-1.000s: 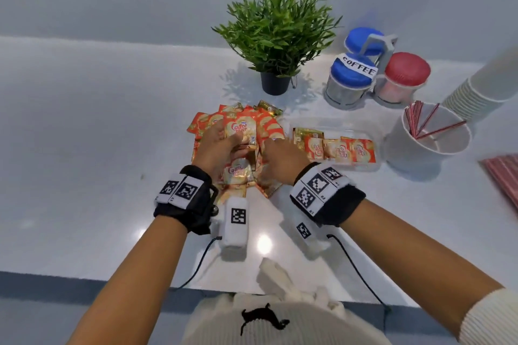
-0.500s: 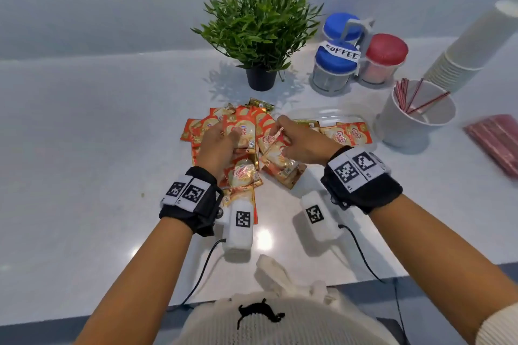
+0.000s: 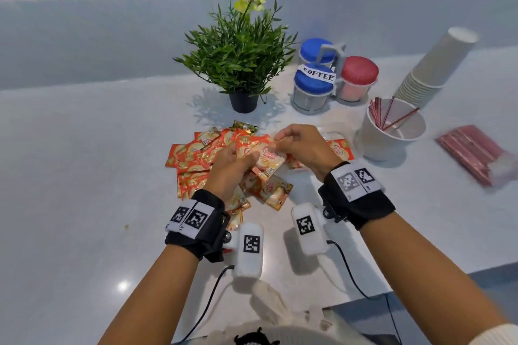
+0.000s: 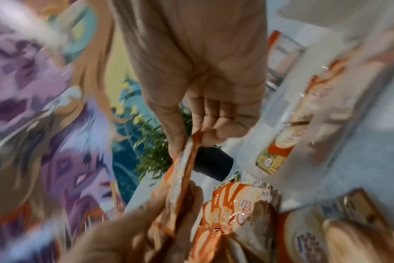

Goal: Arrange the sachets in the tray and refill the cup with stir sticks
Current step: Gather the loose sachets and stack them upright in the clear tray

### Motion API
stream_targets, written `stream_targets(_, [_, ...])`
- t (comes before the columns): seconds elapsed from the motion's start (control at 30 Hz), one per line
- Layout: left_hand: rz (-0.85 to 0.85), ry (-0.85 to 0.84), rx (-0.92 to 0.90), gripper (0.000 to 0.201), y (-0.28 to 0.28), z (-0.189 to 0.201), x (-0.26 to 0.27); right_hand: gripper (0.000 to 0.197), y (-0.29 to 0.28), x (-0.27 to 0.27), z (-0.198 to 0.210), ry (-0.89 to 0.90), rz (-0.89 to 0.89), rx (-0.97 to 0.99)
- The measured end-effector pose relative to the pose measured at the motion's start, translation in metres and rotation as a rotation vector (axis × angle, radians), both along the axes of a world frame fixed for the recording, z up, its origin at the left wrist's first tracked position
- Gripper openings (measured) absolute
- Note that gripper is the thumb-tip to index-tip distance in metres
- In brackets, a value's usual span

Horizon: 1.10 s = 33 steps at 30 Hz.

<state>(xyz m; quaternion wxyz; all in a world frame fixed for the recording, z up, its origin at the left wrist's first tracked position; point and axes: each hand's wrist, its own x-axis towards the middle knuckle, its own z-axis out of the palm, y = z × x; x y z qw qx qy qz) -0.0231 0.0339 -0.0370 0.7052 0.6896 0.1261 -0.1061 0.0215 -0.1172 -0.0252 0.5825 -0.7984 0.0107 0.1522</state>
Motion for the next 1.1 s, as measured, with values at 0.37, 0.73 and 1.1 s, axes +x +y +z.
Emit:
stream_targets(0.37, [-0.174, -0.042, 0.026, 0.015, -0.025, 0.011, 0.023, 0.02, -0.023, 0.016, 0.021, -0.149, 0.075, -0.119])
stream_targets(0.73, [-0.019, -0.047, 0.102, 0.019, -0.051, 0.008, 0.051, 0.013, -0.057, 0.049, 0.011, -0.105, -0.021, -0.086])
stream_targets(1.1, [0.064, 0.022, 0.095, 0.018, -0.053, -0.016, 0.055, 0.051, -0.09, 0.06, -0.033, 0.021, 0.263, -0.877])
